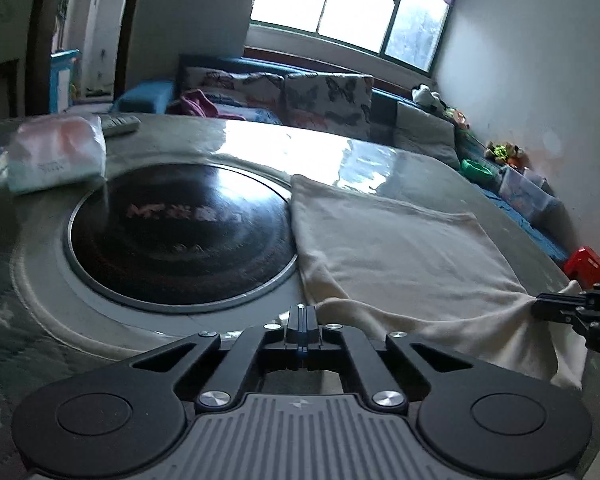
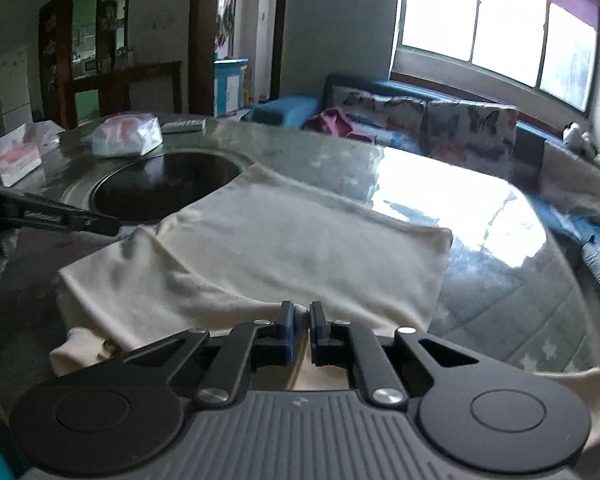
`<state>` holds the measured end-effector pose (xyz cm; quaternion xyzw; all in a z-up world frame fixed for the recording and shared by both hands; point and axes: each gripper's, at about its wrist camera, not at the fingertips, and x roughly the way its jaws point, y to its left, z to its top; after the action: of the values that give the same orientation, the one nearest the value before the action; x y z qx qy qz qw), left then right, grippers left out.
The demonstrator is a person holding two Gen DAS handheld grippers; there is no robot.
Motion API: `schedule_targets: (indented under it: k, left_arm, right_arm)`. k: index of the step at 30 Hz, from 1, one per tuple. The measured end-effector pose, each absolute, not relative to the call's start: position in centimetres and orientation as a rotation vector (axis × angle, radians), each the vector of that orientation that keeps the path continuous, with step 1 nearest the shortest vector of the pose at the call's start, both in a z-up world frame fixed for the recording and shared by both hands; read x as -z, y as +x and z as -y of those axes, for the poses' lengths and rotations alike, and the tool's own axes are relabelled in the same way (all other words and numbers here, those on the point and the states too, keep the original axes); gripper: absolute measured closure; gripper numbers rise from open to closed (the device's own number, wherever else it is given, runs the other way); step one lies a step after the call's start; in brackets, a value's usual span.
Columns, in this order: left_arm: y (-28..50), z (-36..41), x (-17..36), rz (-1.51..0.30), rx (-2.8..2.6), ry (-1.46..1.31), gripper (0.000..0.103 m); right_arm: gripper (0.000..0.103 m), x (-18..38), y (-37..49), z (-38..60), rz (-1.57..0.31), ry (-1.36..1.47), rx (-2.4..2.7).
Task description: Fold clothes
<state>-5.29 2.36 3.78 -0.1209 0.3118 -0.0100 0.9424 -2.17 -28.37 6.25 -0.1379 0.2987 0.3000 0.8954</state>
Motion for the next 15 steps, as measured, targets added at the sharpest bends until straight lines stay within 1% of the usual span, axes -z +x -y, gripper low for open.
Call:
schedule_targets:
  k: [2,4,5,6,7,9,12,14,15]
  left_arm:
    - [-5.2,-2.5,-4.0,-0.638,0.039,-0.253,0.102]
    - [-4.9,-2.5,-4.2,-0.642,0.056,-0.255,0.099]
    - [-4.6,-2.4,-4.1,-0.644,0.061,-0.256,0.098]
    - [-4.4,-2.4,-4.1,-0.647,0.068,-0.256,0.095]
    - [-4.1,-2.3,-4.0,-0.652,0.073,-0.258,0.088]
    - [-3.4,-2.2,-3.5,-0.670,0.073,-0.267,0.082]
    - [-2.8,-2.0,-2.9,-0.684,0.078,-0.286,0.083]
    - [-2.8,-2.1,-2.8,-0.675,0.083,-0.298,0.085]
    - [-2.8,-2.1,-2.8,-0.670,0.085,-0.303,0.088]
  right_arm:
    - [0.092,-5.7,-1.8,28.2,-0.640,-0.284,-0.616]
    - [0.090,-5.4,-1.7,28.1,-0.655,-0.283,-0.609]
    - [0.087,-5.4,-1.9,28.2,-0.651,-0.283,-0.604]
    - [0.083,-5.5,-2.1,28.3,-0.645,-0.280,-0.603]
    - [0.080,-5.7,-2.3,28.4,-0.640,-0.277,-0.602]
    - [0.078,-5.9,-2.6,28.6,-0.632,-0.272,-0.614]
    - [0.075,-5.8,-3.0,28.4,-0.635,-0.279,-0.636]
    - [0.073,-5.4,-3.1,28.1,-0.643,-0.291,-0.650]
    - [0.073,-5.2,-3.2,28.0,-0.649,-0.292,-0.653]
